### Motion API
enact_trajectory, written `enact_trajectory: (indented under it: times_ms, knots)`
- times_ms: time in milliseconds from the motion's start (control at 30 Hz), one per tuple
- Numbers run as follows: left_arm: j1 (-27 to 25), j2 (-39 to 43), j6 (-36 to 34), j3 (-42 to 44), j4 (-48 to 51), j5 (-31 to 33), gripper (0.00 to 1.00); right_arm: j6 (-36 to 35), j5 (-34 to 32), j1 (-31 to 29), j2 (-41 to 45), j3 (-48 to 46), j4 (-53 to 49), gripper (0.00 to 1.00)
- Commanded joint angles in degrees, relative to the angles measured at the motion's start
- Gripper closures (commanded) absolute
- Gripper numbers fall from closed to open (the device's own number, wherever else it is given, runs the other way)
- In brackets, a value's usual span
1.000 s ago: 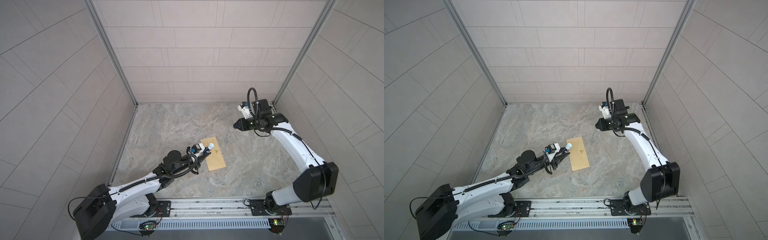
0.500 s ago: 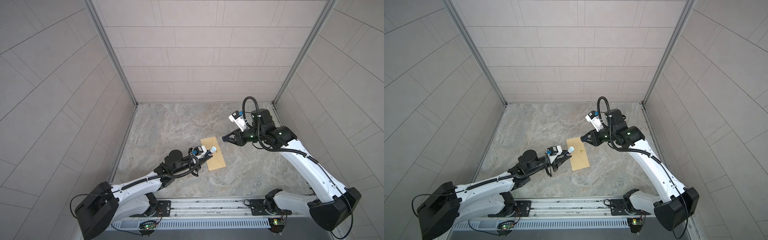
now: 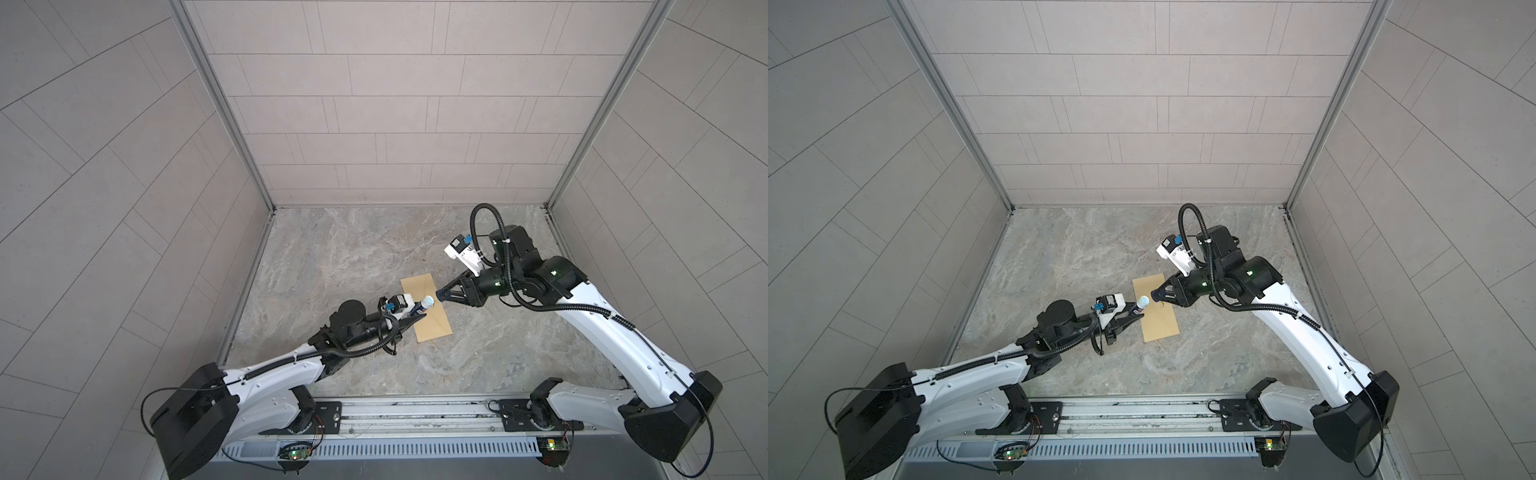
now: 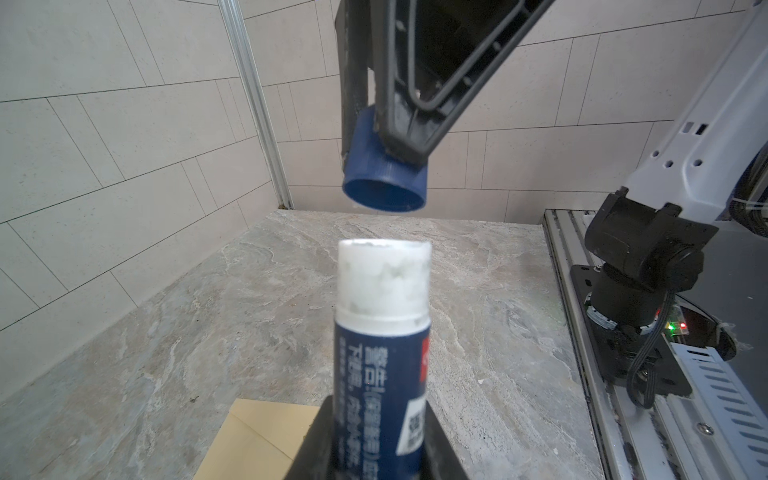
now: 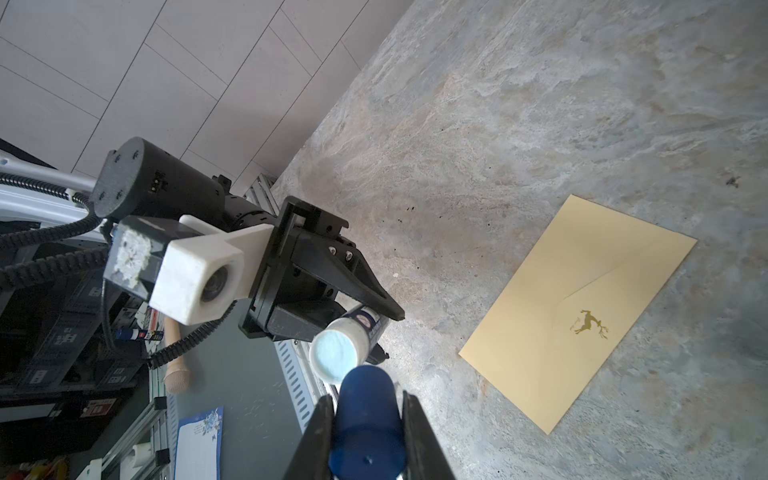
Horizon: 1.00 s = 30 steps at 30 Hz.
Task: Place the letter into the envelope and seal it
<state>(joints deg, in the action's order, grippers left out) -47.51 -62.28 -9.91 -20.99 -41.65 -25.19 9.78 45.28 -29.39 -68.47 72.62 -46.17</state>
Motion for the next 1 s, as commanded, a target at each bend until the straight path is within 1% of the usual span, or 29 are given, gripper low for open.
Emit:
enact_trajectory:
  times_ms: [0, 433, 967]
  knots:
    - [0.00, -0.08, -0.37, -1.42, -1.68, -1.29, 1.00, -1.26, 0.87, -0.99, -0.23, 0.69, -0.12, 0.85]
    - [-0.04, -0.30, -0.02, -1.24, -2.02, -1.64, 1.00, 1.29, -0.10, -3.40, -1.36, -0.02, 3.83, 0.85]
    - [-0.04, -0.46, 0.08, -1.06, -2.21, -1.79, 1.00, 0.51, -0.28, -6.42, -3.15, -0.18, 4.09, 0.85]
